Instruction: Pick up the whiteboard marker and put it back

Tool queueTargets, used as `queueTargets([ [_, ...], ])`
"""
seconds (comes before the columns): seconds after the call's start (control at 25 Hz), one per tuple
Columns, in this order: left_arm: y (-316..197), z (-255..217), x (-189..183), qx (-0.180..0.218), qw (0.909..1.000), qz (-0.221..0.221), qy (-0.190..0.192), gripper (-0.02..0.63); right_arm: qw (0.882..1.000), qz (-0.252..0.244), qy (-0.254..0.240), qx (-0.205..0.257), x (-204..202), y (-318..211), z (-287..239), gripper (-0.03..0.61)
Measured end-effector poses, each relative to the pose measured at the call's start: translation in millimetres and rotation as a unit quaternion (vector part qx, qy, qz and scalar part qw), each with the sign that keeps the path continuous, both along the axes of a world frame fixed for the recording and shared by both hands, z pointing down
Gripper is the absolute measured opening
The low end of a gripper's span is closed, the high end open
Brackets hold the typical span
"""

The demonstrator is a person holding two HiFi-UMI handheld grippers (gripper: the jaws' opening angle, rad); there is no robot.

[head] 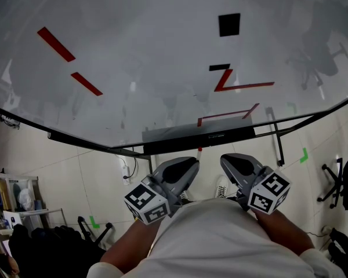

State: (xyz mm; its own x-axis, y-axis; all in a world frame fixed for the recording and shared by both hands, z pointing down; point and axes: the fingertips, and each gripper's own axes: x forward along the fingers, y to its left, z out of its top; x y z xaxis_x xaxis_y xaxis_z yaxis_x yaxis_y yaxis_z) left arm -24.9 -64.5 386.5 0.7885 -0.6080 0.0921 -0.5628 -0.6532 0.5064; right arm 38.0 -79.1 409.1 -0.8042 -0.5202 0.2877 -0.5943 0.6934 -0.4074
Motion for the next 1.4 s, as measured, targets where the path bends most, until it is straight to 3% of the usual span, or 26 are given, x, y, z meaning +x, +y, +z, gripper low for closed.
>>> queueTargets([
  [0.92, 1.0, 6.8, -0.8, -0.011, 0.9998, 0.004, -0.013, 0.054, 1.0, 0.003, -0.005, -0.001, -0.5, 2.4, 1.1, 0.002],
  [1.4, -4.6, 22.9, -8.9, 0.01, 0.9967, -0.003, -0.081, 0.054, 1.0, 0.005, -0.004, -0.002, 0.2, 3.9, 2.2, 0.002],
])
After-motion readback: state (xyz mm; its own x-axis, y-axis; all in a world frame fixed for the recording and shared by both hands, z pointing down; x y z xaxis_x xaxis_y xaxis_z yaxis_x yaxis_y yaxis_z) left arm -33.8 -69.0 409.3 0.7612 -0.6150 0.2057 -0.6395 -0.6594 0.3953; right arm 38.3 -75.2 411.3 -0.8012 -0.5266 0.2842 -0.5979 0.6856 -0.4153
